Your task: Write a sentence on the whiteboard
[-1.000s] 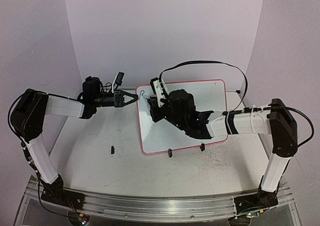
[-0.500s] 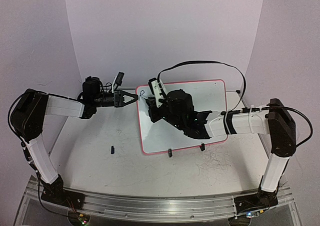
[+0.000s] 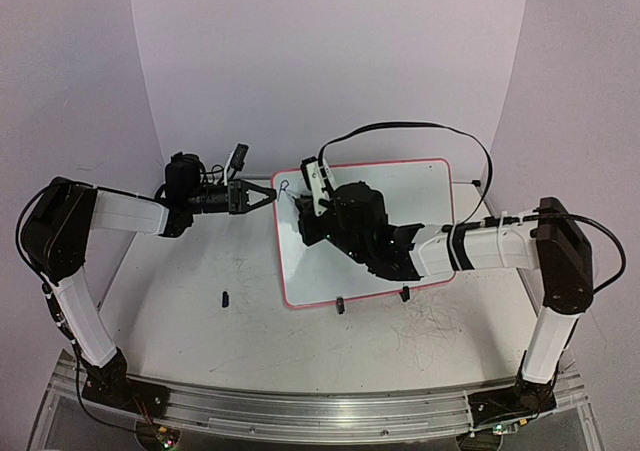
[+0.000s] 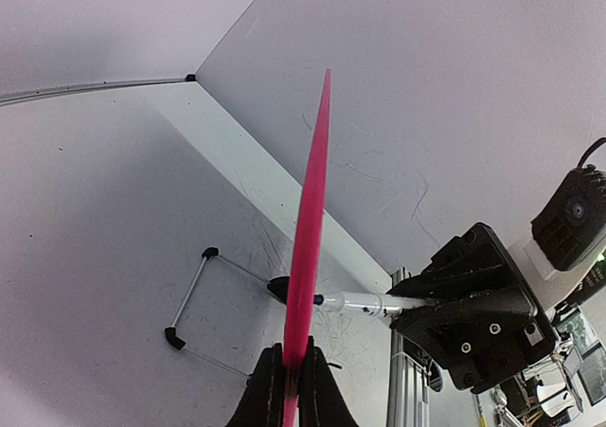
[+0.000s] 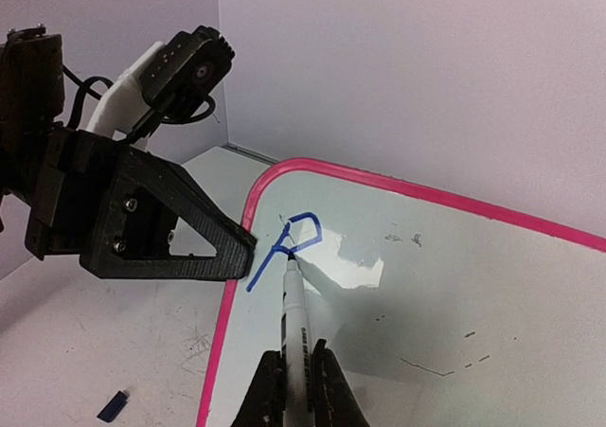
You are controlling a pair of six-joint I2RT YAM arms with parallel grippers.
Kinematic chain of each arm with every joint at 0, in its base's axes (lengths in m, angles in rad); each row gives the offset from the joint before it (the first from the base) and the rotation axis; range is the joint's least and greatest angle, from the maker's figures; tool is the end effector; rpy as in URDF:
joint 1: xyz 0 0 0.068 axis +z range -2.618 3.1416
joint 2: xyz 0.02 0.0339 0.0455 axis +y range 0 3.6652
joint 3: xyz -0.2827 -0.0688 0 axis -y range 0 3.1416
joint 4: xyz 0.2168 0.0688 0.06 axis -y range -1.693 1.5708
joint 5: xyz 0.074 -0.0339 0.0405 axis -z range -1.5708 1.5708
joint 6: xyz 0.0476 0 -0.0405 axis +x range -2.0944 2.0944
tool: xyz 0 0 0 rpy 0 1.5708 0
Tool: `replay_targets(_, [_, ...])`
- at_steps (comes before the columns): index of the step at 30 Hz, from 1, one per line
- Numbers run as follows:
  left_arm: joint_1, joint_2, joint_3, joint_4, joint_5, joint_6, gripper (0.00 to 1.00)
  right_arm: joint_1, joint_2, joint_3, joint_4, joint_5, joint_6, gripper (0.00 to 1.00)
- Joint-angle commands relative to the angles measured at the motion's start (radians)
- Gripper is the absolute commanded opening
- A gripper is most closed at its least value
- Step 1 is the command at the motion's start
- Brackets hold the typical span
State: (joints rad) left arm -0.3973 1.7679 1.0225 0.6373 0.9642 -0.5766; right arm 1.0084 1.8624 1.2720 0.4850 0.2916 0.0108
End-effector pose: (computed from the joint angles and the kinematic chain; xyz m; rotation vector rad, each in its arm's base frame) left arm 0.3315 -0.1815 0.2769 0.6424 1.7634 -1.4989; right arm 0.2428 0.3596 0.3008 -0.6102 1.5853 0.5233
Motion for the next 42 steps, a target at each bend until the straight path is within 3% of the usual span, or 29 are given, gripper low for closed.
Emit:
replay_targets(1, [-0.01, -0.021, 0.025, 0.038, 0.044, -0.025, 0.0, -0.01, -0.037, -0.028, -0.023, 0.08, 0.022, 0.0])
replay_targets(18, [-0.012, -0.019, 0.027, 0.038, 0.044, -0.025, 0.0, -0.004, -0.042, -0.07, -0.02, 0.025, 0.052, 0.0])
replay_targets(42, [-0.011, -0.024, 0.025, 0.039, 0.044, -0.025, 0.0, 0.018, 0.021, 0.0, -0.019, -0.006, 0.063, 0.0])
